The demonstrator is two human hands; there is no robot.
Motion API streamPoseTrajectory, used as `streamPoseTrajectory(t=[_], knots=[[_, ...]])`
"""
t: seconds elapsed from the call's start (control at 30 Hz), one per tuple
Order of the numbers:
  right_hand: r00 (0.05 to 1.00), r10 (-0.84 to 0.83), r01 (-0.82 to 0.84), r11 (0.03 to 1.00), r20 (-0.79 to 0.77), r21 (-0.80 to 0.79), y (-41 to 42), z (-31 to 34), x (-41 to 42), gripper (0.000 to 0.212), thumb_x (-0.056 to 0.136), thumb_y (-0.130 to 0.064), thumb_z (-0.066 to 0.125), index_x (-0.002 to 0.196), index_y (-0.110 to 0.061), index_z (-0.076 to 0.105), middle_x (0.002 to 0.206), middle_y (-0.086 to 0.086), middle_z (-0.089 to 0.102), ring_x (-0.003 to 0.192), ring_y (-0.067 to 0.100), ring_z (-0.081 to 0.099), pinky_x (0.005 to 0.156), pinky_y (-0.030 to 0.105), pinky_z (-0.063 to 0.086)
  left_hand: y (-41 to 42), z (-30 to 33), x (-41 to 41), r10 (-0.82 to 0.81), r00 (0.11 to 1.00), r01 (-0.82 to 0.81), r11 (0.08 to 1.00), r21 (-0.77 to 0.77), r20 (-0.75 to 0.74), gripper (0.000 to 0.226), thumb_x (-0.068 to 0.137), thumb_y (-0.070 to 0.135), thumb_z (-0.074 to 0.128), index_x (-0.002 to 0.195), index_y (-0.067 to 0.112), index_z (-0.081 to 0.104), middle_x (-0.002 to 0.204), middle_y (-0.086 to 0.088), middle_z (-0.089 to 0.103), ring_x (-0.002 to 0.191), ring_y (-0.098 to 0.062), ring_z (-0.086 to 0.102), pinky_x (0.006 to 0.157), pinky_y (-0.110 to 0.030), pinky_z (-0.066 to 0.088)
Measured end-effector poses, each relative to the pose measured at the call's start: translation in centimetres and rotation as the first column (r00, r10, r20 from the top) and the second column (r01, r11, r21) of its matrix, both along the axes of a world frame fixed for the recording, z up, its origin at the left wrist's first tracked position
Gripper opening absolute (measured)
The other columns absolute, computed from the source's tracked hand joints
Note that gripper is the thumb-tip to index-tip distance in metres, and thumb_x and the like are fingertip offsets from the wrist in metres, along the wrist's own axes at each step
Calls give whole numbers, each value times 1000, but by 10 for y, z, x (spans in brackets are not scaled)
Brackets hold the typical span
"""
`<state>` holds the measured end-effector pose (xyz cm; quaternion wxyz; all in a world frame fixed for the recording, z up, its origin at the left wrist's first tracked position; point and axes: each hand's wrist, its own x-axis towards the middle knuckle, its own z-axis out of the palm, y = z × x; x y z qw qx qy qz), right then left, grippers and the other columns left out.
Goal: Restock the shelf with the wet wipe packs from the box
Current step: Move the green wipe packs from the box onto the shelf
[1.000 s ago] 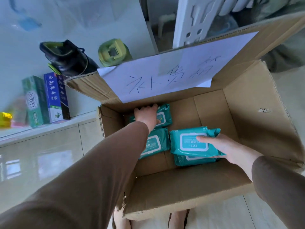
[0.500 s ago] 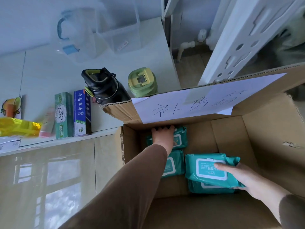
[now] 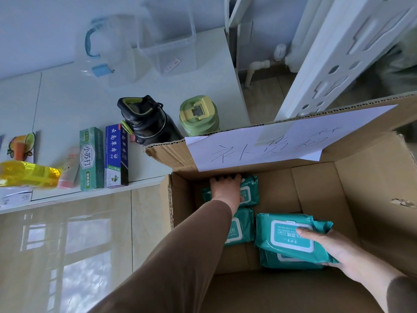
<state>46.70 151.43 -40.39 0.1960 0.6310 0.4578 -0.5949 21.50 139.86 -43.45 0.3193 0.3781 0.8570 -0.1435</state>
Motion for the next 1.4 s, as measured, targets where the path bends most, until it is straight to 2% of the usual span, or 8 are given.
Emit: streamPoseTrajectory(t=[0.23,0.4,0.7,0.8,0.93,1.07,1.3,1.4], knots=[[1000,-20,20,1000,2,-2,2,0,1,73,44,-47,89,106,-15,67,95,12,77,94,33,71,79,41,59,1,1,-1,1,1000,-1,1000,-12,0,65,88,48,64,142,26,34,138,-7,53,126,-34,48,100,-48,34],[1000,-20,20,1000,-12,-12,1,3,1,64,50,-42,89,105,-16,68,88,10,78,92,32,71,69,36,56,0,2,-2,1,1000,-1,1000,-17,5,64,88,48,64,141,26,34,138,-6,53,126,-33,49,99,-47,34],[1000,7,-7,999,-10,-37,-1,8,0,64,53,-42,89,108,-15,70,88,9,79,93,31,73,76,38,56,1,9,2,-66,997,67,998,-15,34,65,89,48,64,143,29,35,137,-3,54,128,-30,48,101,-43,33],[999,-45,45,999,-10,-14,-2,8,1,66,52,-43,89,108,-15,68,92,12,78,95,32,71,82,42,57,-1,10,4,-84,996,84,996,3,23,64,89,47,64,144,29,36,137,-1,55,128,-28,49,101,-42,33],[995,-102,102,995,-11,0,-2,9,2,68,52,-44,88,109,-15,66,99,14,75,97,32,69,78,40,56,-1,12,5,-98,995,98,995,3,6,63,90,47,63,144,29,36,137,-2,55,128,-28,49,101,-41,34],[992,-123,123,992,-6,9,-3,9,4,67,53,-44,88,109,-14,65,100,14,75,98,32,69,86,44,57,0,12,4,-107,994,107,994,8,-1,64,89,47,63,144,29,35,138,-1,55,128,-27,50,100,-41,34],[991,-129,130,991,-24,28,-5,10,4,61,58,-44,89,108,-16,66,97,13,77,96,32,70,84,42,56,1,10,2,-99,995,99,995,14,7,63,90,47,62,144,29,35,136,-1,56,124,-27,52,96,-39,36],[988,-147,149,988,-38,45,-5,12,1,58,55,-43,88,103,-17,68,90,10,77,92,30,70,77,39,55,2,10,3,-75,997,75,997,12,10,61,90,45,63,143,28,37,133,-2,58,123,-29,54,96,-41,38]])
